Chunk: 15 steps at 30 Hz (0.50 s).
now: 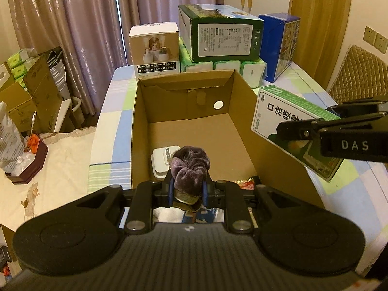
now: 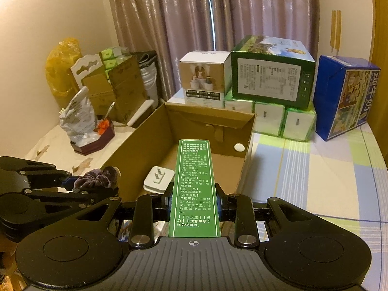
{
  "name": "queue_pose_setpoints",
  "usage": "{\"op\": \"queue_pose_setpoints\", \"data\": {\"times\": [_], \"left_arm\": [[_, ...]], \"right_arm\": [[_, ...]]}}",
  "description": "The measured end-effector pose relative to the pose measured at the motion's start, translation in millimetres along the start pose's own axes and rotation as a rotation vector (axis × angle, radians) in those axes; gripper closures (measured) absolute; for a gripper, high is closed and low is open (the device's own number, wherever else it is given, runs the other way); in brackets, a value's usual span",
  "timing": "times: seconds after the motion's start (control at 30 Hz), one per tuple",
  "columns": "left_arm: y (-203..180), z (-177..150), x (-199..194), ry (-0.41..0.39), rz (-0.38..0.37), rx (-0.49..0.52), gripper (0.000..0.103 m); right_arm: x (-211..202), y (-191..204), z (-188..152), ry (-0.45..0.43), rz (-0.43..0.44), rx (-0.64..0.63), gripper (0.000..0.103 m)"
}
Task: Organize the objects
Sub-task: 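Open the left gripper to drop the fabric item while the right drops the medicine box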
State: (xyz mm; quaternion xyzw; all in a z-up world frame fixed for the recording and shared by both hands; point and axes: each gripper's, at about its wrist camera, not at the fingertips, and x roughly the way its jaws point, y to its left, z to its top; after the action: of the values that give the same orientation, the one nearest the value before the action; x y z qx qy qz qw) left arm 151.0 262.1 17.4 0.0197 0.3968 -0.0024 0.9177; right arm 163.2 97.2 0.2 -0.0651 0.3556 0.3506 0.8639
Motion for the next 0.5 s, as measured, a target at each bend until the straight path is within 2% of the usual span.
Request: {"op": "queue_pose_setpoints", "data": {"times": [0.2,0.27,0.3,0.33,0.5], "left_arm": [[2.8,12.0,16.9,0.0,-0.005,0.015,0.083],[3.8,16.3,24.4,-0.008,-0.016,0.024,0.074],[5.1,18.5,28.3,-0.005,-0.005,0.023,0.064],[5.9,20.0,30.5,-0.006,0.007,0.021,0.061],[10.2,19.5,27.7,-0.007,0.027,0.024,0.061]], "right_arm": [[12.6,-4.3,5.3,0.009,-0.004,0.018,0.075],[15.9,-5.1,6.2,0.013,-0.003,0.027,0.075],[17.0,-5.5,6.4,0.015,-0.002,0.031,0.075],[17.5,-5.7,6.6,0.015,-0.002,0.032,0.075],[18.1,-6.9,3.8,0.02,-0.004,0.033,0.075]]}}
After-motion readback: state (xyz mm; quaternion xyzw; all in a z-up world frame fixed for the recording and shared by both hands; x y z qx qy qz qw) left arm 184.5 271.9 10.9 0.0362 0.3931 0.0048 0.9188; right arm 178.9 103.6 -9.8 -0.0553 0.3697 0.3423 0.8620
